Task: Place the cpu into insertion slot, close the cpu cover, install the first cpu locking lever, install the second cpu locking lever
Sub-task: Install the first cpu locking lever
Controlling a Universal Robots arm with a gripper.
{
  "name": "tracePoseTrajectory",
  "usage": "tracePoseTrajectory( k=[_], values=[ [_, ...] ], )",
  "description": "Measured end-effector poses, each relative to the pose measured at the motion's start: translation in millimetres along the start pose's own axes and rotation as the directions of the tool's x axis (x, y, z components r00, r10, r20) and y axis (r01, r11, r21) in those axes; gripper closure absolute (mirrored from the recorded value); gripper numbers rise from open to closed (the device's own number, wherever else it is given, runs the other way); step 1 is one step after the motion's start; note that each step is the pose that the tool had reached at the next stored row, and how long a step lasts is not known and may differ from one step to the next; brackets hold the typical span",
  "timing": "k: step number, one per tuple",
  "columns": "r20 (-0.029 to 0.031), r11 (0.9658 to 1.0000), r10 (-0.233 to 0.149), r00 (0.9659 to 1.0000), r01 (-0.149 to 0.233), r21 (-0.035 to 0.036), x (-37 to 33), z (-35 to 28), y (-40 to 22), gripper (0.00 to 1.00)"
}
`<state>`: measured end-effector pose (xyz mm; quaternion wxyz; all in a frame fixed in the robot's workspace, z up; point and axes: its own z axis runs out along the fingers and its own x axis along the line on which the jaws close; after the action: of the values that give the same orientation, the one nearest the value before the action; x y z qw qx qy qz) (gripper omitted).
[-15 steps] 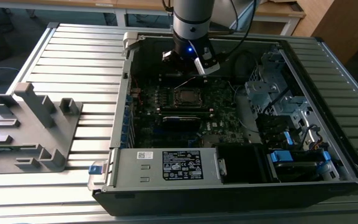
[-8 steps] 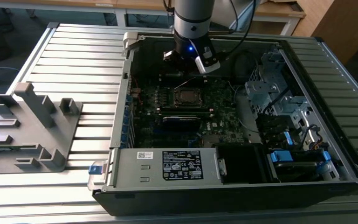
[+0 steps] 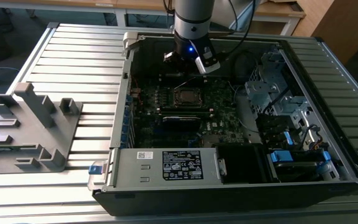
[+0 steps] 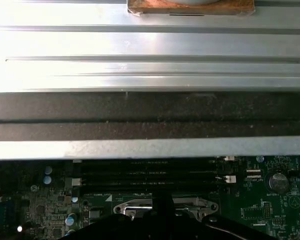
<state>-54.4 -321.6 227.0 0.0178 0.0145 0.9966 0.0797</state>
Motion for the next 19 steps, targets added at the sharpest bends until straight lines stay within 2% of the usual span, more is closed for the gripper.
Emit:
tracePoseTrajectory(
  k=[5,9,14,19],
  values=[
    [0.0002,1.0,0.0,1.0,0.0,0.0016,-1.6,1.4,2.7,0.89],
    [0.0001,1.0,0.0,1.0,0.0,0.0016,-1.7,1.9,2.8,0.89],
    [0.0002,1.0,0.0,1.0,0.0,0.002,-3.6,6.0,2.1,0.89],
    [0.0003,1.0,0.001,1.0,-0.001,0.006,-7.0,8.4,1.9,0.89]
  ],
)
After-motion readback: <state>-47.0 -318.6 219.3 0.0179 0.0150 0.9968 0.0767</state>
